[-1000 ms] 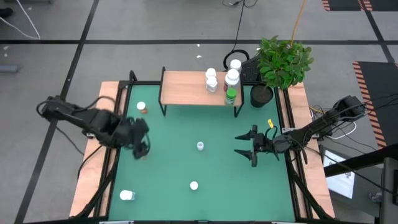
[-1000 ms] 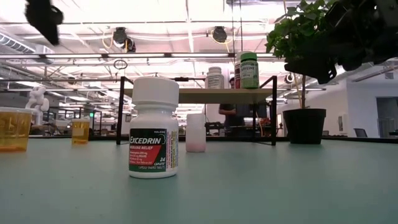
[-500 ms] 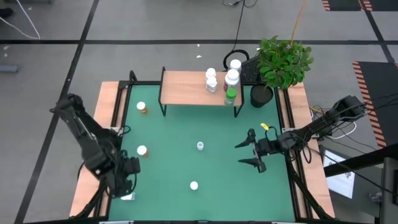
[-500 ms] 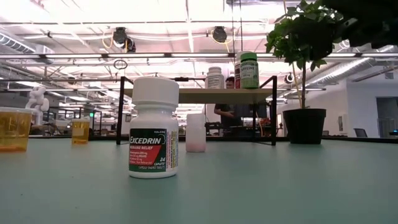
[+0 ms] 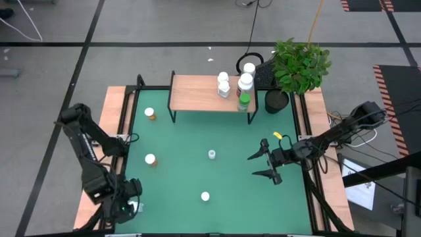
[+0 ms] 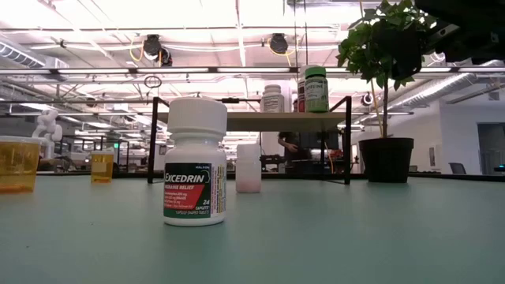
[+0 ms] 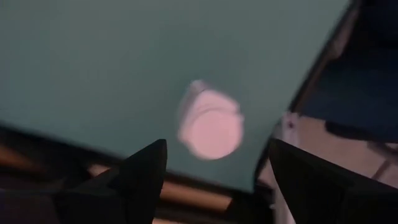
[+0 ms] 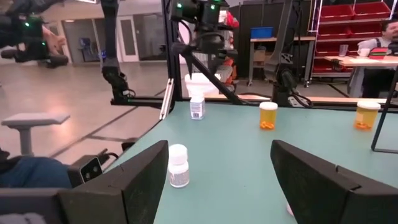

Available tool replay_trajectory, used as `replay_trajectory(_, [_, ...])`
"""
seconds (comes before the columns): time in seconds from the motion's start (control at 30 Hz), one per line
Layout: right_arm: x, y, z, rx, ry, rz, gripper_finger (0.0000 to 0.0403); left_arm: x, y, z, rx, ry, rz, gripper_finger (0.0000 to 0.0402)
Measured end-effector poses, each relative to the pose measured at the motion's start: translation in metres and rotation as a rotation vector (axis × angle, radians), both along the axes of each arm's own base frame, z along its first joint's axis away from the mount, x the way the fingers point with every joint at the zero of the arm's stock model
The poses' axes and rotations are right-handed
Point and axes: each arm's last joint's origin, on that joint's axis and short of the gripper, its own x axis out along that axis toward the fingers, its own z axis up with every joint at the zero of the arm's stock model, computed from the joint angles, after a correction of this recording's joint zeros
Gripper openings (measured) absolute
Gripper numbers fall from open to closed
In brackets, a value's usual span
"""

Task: Pick and place medicine bottles onto shelf by color
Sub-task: Align the big blue pill bottle with the other big blue pill bottle on the shelf

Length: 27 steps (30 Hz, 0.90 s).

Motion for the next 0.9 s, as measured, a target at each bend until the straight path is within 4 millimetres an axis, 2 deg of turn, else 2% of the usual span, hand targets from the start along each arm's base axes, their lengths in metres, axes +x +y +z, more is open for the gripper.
replay_trajectory(0.13, [0.002,0.001,-0.004,-0.024,0.016,0.0,0.0276,0.0,-0.018,-0.006,-0.055,-0.072,-0.097,0.0282])
replay_trajectory(0.23, [0.003,0.001,-0.006,-0.044,0.019,0.001,0.0276,-0.002,-0.026,-0.015,-0.025,-0.066,-0.164,0.0282])
replay_trajectory(0.6, [0.005,0.002,-0.009,-0.053,0.013,0.001,0.0276,-0.001,-0.024,-0.029,0.092,-0.017,-0.22,0.0282])
replay_trajectory(0.9, [0.005,0.002,-0.008,-0.049,0.013,0.001,0.0276,-0.002,-0.033,-0.044,0.138,0.009,-0.23,0.0282])
